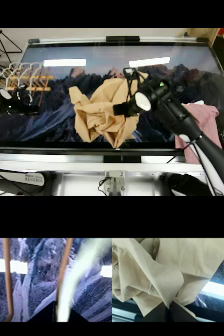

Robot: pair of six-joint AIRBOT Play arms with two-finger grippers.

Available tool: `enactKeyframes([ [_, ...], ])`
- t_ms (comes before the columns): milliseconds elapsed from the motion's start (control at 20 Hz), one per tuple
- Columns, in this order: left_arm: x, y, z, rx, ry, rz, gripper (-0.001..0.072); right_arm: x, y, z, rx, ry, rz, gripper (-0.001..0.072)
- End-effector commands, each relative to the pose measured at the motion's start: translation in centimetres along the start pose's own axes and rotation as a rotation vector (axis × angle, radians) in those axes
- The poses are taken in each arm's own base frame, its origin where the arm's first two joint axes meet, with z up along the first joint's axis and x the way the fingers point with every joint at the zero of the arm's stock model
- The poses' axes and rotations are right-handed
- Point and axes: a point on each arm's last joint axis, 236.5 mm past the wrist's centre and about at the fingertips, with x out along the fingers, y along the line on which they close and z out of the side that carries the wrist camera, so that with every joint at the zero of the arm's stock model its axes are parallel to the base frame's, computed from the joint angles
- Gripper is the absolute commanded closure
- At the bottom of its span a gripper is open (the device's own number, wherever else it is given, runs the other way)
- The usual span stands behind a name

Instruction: Fold the shirts.

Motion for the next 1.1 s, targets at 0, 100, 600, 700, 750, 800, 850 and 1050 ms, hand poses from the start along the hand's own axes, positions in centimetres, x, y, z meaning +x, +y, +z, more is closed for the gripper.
enactKeyframes([
  [0,-0.4,0.4,0.8,-0.006,-0.020,0.009,0.0647,0.0,-0.3,0.1,-0.015,-0.004,-0.011,0.0640],
  [100,-2.5,0.7,2.5,0.001,-0.065,0.023,0.0649,0.0,-0.3,0.1,-0.023,-0.003,-0.011,0.0639],
  [600,-18.7,-5.2,7.5,0.031,-0.373,-0.019,0.0651,-1.9,-3.3,1.3,-0.026,-0.067,-0.080,0.0640],
  [700,-23.2,-10.4,6.9,0.118,-0.452,-0.068,0.0651,-2.6,-5.4,1.9,0.021,-0.080,-0.097,0.0639],
  [750,-25.0,-13.8,5.7,0.182,-0.472,-0.106,0.0651,-2.8,-6.5,2.2,0.034,-0.086,-0.107,0.0640],
  [800,-25.9,-16.9,3.5,0.260,-0.457,-0.134,0.0651,-2.9,-7.6,2.5,0.038,-0.088,-0.119,0.0639],
  [850,-26.0,-19.7,0.8,0.333,-0.420,-0.165,0.0651,-3.0,-8.6,2.7,0.036,-0.088,-0.130,0.0640],
  [1050,-25.4,-27.1,-13.2,0.632,-0.247,-0.287,0.0651,-3.4,-11.1,3.8,0.006,-0.107,-0.154,0.0640],
])
